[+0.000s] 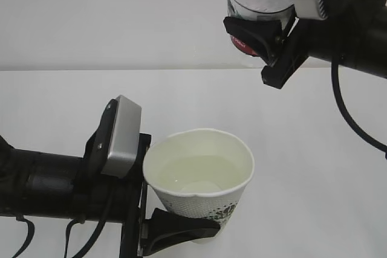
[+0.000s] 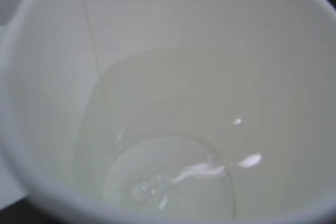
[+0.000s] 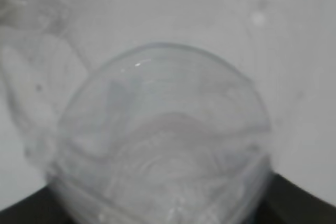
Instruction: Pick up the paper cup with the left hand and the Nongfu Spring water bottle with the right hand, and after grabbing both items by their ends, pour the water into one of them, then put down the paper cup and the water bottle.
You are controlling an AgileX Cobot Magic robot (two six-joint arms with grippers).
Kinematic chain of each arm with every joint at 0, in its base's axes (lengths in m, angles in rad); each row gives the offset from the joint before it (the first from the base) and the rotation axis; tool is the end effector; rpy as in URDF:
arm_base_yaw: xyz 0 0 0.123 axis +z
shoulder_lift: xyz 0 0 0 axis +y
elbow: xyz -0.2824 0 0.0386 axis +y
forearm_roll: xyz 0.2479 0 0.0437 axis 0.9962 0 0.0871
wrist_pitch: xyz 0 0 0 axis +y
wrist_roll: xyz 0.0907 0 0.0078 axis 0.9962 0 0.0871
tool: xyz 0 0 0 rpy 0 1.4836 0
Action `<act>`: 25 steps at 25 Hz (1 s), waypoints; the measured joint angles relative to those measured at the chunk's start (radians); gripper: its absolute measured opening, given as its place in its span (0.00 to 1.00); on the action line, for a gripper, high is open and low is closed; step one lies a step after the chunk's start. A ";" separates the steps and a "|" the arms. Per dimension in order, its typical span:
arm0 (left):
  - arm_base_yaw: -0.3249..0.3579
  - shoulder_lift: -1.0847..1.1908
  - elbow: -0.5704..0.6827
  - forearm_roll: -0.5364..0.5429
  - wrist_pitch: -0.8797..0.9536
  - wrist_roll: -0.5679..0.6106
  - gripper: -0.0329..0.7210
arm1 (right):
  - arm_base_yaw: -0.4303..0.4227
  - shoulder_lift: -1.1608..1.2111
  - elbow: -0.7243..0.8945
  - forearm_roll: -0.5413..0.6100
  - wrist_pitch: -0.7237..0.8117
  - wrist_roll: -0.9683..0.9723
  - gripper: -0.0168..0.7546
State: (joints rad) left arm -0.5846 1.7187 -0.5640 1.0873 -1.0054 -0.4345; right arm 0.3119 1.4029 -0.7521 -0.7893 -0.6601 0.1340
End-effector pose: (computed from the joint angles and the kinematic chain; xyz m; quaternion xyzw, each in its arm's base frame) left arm 0.1917 -0.2084 0.1619 0.5464 0.5843 -0.3981 0.4489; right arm 0.2700 0.1286 0.2872 -0.4323 0.5844 0.0864 0.6812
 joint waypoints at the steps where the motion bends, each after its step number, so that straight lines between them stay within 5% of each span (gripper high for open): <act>1: 0.000 0.000 0.000 0.000 0.000 0.000 0.70 | 0.000 0.000 0.000 0.000 0.000 0.008 0.58; 15: 0.000 0.000 0.000 -0.014 0.000 0.000 0.70 | 0.000 0.000 0.000 0.010 0.059 0.026 0.58; 25: 0.000 0.000 0.000 -0.018 0.000 0.000 0.70 | 0.000 0.000 0.000 0.135 0.125 0.029 0.58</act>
State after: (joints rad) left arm -0.5846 1.7187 -0.5640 1.0690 -1.0054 -0.4345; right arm 0.3119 1.4029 -0.7521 -0.6546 -0.5349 0.1629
